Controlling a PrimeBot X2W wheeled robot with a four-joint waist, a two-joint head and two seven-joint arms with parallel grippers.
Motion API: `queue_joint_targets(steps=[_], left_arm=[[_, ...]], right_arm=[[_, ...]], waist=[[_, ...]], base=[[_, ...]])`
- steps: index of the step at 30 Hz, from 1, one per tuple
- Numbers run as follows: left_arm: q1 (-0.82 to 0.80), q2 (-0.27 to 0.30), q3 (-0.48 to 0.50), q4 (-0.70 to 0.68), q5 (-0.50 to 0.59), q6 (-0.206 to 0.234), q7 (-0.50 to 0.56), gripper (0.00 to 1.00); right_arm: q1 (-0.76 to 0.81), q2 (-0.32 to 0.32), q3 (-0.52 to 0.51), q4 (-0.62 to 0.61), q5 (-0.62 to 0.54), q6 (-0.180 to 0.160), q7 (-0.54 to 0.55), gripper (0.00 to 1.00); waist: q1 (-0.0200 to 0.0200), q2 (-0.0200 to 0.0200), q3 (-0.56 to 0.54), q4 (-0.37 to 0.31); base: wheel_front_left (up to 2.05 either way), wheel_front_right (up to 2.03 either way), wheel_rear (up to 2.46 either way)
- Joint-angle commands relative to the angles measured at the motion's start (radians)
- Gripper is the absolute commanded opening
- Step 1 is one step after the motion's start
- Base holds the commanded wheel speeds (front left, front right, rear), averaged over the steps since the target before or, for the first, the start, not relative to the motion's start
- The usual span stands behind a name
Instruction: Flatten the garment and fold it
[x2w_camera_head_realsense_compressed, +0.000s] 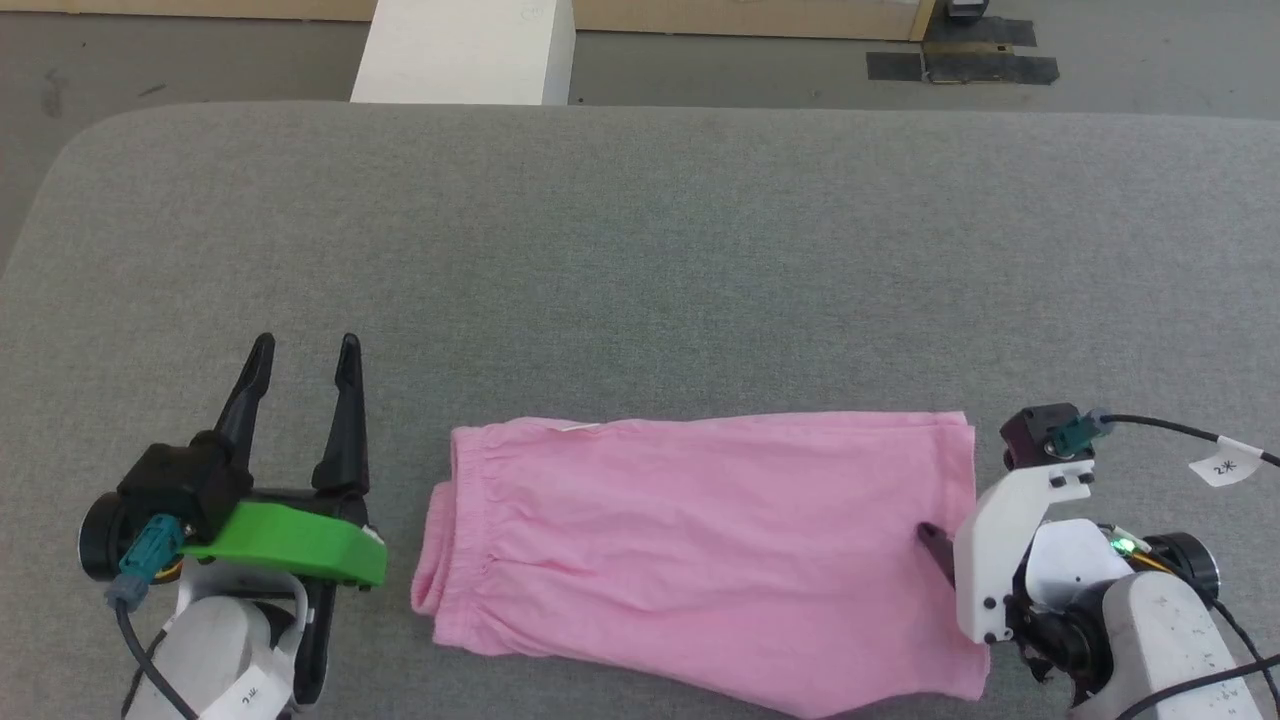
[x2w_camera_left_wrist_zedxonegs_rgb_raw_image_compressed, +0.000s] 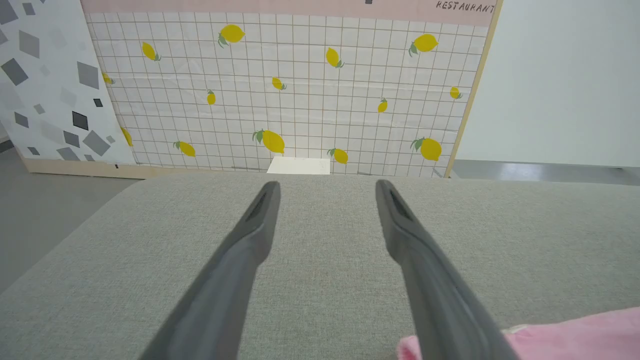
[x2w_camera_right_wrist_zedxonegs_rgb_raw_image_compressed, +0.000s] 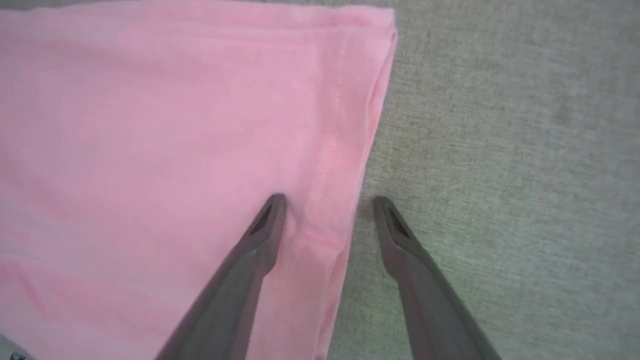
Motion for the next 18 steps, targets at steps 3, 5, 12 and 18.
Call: queue_joint_targets(steps=[3, 5, 12, 18], left_arm=[[-0.012, -0.019, 0.024, 0.0, 0.025, -0.015, -0.007, 1.0], [-0.008, -0.029, 0.039, -0.004, 0.032, -0.021, -0.008, 1.0], [0.005, -0.055, 0.072, -0.019, 0.055, -0.042, -0.008, 1.0], [0.024, -0.077, 0.072, 0.002, 0.063, -0.062, -0.008, 1.0]], right_arm=[[-0.009, 0.001, -0.003, 0.04, 0.024, -0.001, -0.016, 0.0], [-0.016, -0.017, -0.024, 0.039, 0.031, -0.001, -0.018, 0.0], [-0.016, -0.126, -0.156, 0.036, 0.018, -0.001, 0.022, 0.0], [-0.002, -0.173, -0.254, 0.052, -0.047, -0.001, 0.031, 0.0]], waist=[[0.0001, 0.0, -0.001, -0.003], [0.0001, 0.0, -0.003, -0.004], [0.0001, 0.0, -0.006, -0.008], [0.0001, 0.0, -0.019, -0.014]], base=[[0.0, 0.0, 0.0], [0.0, 0.0, 0.0], [0.0, 0.0, 0.0], [0.0, 0.0, 0.0]])
